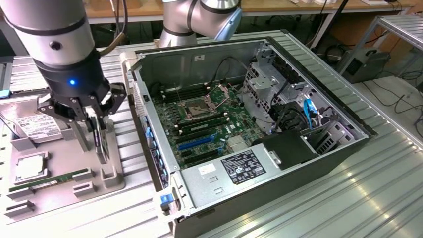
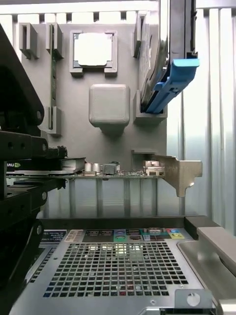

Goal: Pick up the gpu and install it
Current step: 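Pick up the gpu and move the gpu toward the slot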

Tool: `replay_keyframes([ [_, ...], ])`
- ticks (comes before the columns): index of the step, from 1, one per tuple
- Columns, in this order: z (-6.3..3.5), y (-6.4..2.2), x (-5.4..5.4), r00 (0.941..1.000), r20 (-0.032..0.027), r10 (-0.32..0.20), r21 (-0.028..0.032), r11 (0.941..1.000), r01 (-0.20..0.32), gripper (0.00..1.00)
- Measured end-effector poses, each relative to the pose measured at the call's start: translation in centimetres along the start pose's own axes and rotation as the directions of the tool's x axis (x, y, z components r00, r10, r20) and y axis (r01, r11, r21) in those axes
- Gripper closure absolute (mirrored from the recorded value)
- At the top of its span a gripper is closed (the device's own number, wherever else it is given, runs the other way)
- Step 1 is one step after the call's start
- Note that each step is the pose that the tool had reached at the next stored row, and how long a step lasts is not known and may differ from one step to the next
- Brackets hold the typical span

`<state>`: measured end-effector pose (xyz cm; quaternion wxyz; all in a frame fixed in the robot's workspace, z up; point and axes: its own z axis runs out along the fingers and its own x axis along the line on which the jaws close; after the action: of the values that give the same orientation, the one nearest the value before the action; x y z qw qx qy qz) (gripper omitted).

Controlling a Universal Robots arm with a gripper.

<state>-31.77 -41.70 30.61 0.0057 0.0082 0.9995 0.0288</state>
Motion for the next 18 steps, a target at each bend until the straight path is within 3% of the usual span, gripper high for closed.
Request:
replay_keyframes([
  [4,-2.45,0.13,-0.3,1.0000,-0.0008,-0.007,-0.0034,1.0000,0.007,0.74],
  [11,-5.62,0.05,-1.1,1.0000,-0.0008,-0.009,-0.0050,0.9999,0.009,0.74],
  [17,-8.48,-0.74,-2.6,1.0000,-0.0013,-0.009,-0.0048,0.9999,0.009,0.74],
  [18,-9.37,-1.11,-3.3,1.0000,-0.0017,-0.009,-0.0050,0.9999,0.009,0.74],
])
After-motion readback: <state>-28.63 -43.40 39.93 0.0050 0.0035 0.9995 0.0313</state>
